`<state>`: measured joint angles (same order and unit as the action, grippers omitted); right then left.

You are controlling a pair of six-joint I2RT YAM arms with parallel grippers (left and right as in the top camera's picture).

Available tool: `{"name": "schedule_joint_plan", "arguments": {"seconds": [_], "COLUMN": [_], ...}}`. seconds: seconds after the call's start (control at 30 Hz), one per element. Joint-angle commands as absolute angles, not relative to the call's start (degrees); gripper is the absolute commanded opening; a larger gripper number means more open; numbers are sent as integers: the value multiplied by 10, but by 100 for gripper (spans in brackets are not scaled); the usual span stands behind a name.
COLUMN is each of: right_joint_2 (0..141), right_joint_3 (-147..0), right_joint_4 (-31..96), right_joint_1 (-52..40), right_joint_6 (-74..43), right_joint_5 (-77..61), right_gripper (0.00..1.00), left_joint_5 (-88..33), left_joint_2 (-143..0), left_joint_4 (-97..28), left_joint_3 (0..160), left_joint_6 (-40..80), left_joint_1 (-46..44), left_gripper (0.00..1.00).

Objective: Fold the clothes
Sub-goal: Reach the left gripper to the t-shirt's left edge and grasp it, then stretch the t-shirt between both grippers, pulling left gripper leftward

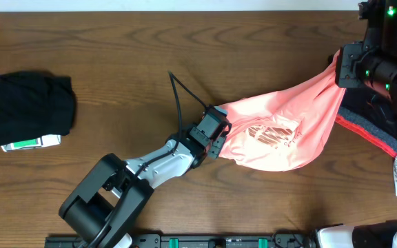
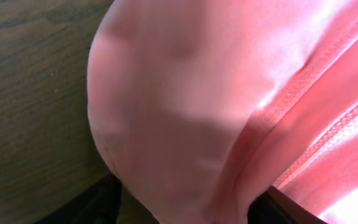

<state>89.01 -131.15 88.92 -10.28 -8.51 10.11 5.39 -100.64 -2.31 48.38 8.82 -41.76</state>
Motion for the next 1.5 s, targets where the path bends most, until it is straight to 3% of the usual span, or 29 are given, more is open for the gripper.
{"name": "schedule_joint_plan", "arguments": {"seconds": [0.0, 0.3, 0.37, 0.5, 0.57, 0.6, 0.87, 1.17, 1.47], "right_joint_2": [886, 886, 886, 886, 886, 886, 886, 886, 885], "right_joint_3": [-1311, -1311, -1311, -1311, -1311, -1311, -1311, -1311, -1311], "right_joint_4": [890, 890, 890, 890, 889, 889, 887, 884, 883], "right_joint_1": [-99, -99, -99, -99, -99, -99, -99, -99, -99], "right_joint_6": [-81, -81, -81, -81, -81, -81, -80, -81, -81], "right_joint_5": [110, 110, 109, 110, 110, 110, 127, 127, 127], "right_gripper": [2, 2, 1, 1, 1, 1, 1, 1, 1], "left_joint_5": [67, 67, 67, 67, 67, 67, 161, 162, 162], "left_joint_2": [-1011, -1021, -1027, -1029, -1025, -1021, -868, -656, -568], "left_joint_4": [-20, -21, -22, -27, -27, -29, -81, -131, -166], "left_joint_3": [493, 493, 493, 493, 493, 493, 495, 495, 496], "left_joint_6": [91, 91, 91, 91, 91, 91, 63, 56, 56], "left_joint_1": [-419, -419, -419, -419, -419, -419, -416, -362, -306], "left_gripper": [63, 63, 59, 30, 10, 6, 6, 6, 6]}}
